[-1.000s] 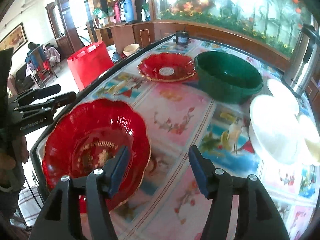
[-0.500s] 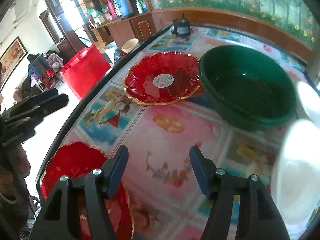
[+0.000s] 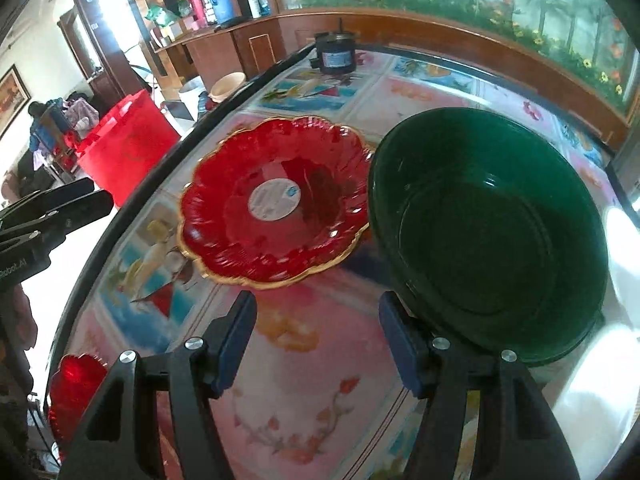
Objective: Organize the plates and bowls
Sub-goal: 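Close both tools on the rim of the small red stickered plate, then lift the small red plate and lower it onto the wedding plate, then open both tools and withdraw from the stacked red plates, then move both tools toward the rim of the green basin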
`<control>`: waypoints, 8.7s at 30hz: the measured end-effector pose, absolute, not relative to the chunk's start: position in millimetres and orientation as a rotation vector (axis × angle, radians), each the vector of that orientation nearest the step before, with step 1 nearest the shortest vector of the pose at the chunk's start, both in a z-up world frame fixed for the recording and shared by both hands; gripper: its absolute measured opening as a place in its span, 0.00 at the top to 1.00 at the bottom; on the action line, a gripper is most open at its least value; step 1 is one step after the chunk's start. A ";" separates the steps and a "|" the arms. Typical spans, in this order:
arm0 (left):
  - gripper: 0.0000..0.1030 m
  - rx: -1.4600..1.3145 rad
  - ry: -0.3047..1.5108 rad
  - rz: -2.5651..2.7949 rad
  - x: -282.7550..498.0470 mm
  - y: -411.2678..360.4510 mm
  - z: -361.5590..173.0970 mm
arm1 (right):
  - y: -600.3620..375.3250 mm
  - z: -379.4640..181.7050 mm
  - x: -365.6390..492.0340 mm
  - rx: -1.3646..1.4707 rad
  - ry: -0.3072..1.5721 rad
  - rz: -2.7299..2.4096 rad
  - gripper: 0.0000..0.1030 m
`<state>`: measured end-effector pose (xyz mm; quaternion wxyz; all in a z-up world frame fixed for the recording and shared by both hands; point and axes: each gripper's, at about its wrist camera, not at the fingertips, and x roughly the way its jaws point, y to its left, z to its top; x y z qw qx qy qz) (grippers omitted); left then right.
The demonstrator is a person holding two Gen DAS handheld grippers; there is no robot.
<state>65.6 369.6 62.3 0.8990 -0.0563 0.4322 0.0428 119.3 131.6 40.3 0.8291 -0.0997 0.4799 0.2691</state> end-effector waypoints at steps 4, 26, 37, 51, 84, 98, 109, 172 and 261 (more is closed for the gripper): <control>0.39 -0.111 0.902 0.080 76.8 369.5 57.2 | 121.9 42.2 134.3 -0.197 1.017 0.530 0.38; 0.39 -0.089 1.043 0.036 161.4 354.0 18.5 | 154.2 32.4 165.5 -0.180 1.062 0.558 0.45; 0.54 -0.085 1.038 0.011 170.1 347.2 10.1 | 159.9 25.8 172.6 -0.229 1.037 0.560 0.77; 0.74 -0.135 1.021 0.021 149.6 360.3 22.5 | 161.1 36.5 158.5 -0.225 0.993 0.553 0.79; 0.78 -0.204 0.889 -0.042 5.9 345.3 101.5 | 139.6 107.3 47.4 -0.273 0.813 0.607 0.78; 0.78 -0.205 0.897 -0.080 -76.3 322.8 105.5 | 124.6 105.3 -22.3 -0.295 0.795 0.617 0.75; 0.78 -0.225 0.959 -0.084 -113.4 316.2 73.3 | 116.4 66.3 -57.3 -0.323 0.874 0.633 0.75; 0.47 0.028 0.832 0.037 -97.2 268.1 82.9 | 88.6 68.3 -44.9 -0.258 0.906 0.620 0.24; 0.47 -0.145 0.906 0.095 208.4 181.1 72.0 | -23.4 86.2 248.4 0.012 0.999 0.438 0.22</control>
